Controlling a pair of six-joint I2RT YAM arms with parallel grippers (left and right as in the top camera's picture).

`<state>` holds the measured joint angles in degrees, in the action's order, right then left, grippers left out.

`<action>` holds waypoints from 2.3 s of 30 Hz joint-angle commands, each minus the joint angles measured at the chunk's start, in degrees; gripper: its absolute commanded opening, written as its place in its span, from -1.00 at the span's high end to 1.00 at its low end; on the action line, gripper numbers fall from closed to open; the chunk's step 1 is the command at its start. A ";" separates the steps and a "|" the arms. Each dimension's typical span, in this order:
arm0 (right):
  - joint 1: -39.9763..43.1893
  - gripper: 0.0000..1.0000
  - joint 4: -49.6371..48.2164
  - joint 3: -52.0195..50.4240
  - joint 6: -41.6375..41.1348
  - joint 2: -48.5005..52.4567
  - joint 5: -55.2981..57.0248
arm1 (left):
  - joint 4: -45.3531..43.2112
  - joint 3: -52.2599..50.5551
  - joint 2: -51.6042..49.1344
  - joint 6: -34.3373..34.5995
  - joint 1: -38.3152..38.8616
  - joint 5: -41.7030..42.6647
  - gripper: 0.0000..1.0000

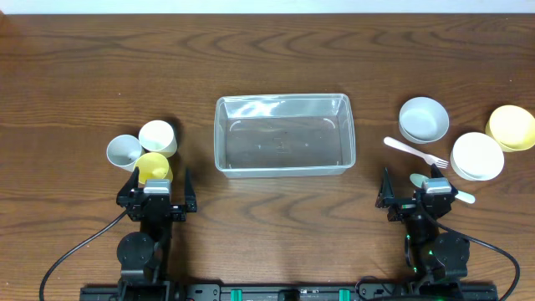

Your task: Pack container

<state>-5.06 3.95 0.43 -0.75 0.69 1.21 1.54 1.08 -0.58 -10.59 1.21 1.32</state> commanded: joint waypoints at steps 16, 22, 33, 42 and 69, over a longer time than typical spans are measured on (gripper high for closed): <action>-0.59 -0.99 0.22 -0.11 0.81 -0.39 -0.15 | 2.49 -0.85 -0.04 -0.74 -0.28 -0.68 -0.96; -0.59 -0.98 0.22 -0.11 0.81 -0.39 -0.15 | 2.49 -0.85 -0.04 -0.74 -0.28 -0.68 -0.96; -0.59 -0.99 0.22 -0.11 0.81 -0.39 -0.17 | 2.51 -0.85 -0.04 -0.74 -0.28 -0.70 -0.96; -0.59 -0.99 0.20 -0.11 0.81 -0.39 -0.17 | 2.49 -0.85 -0.04 -0.74 -0.28 -0.70 -0.96; -0.59 -0.99 0.26 0.00 -11.98 2.93 -0.68 | 2.49 -0.81 -0.22 4.68 -0.28 -0.70 -0.96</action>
<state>-5.06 3.99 0.43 -8.27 2.50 0.99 1.54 1.08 -0.60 -9.80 1.21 1.34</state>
